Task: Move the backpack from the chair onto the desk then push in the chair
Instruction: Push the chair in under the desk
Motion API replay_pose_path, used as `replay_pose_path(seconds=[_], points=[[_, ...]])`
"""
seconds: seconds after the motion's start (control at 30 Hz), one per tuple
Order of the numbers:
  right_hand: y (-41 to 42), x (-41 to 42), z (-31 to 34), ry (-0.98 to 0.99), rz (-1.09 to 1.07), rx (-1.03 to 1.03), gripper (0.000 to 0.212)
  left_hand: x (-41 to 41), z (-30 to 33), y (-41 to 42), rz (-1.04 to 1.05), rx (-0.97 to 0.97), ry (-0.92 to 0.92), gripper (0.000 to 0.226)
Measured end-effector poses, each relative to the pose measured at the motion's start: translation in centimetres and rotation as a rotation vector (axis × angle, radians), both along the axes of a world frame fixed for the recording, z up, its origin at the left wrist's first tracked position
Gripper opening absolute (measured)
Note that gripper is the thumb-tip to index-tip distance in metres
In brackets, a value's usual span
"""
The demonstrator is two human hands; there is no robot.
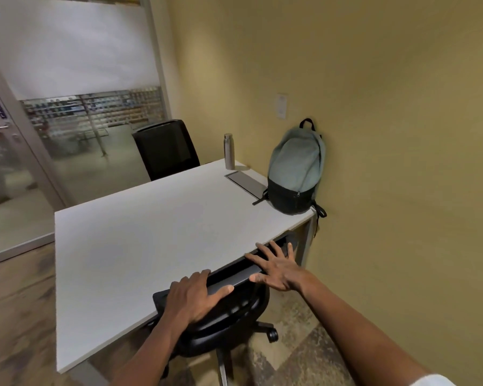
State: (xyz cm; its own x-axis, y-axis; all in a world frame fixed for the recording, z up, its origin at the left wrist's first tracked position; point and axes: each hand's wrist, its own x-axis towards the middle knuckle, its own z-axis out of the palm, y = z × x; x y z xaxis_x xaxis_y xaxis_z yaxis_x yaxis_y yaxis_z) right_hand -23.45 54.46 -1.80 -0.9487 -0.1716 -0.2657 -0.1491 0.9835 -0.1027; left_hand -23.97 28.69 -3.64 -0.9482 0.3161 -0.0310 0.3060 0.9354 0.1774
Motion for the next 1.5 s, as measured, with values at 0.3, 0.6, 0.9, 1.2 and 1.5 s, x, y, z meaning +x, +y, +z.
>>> replay_pose_path(seconds=[0.3, 0.6, 0.9, 1.2, 1.5], points=[[2.1, -4.2, 0.0, -0.029, 0.052, -0.028, 0.071, -2.4, 0.2, 2.1, 0.043, 0.002, 0.008, 0.102], [2.7, -7.3, -0.4, -0.009, 0.069, -0.045, 0.072, -4.7, 0.2, 2.7, 0.059, 0.015, 0.022, 0.098], [3.8, -9.2, -0.5, -0.029, 0.058, -0.064, 0.071, -6.1, 0.1, 3.8, 0.052, 0.03, 0.051, 0.096], [3.6, -9.0, -0.3, -0.019, 0.056, -0.037, 0.07, -5.9, 0.3, 3.8, 0.047, 0.028, 0.048, 0.094], [2.0, -6.3, -0.3, 0.024, -0.044, 0.01, 0.07, -5.3, 1.3, 3.5, -0.001, 0.115, -0.027, 0.092]])
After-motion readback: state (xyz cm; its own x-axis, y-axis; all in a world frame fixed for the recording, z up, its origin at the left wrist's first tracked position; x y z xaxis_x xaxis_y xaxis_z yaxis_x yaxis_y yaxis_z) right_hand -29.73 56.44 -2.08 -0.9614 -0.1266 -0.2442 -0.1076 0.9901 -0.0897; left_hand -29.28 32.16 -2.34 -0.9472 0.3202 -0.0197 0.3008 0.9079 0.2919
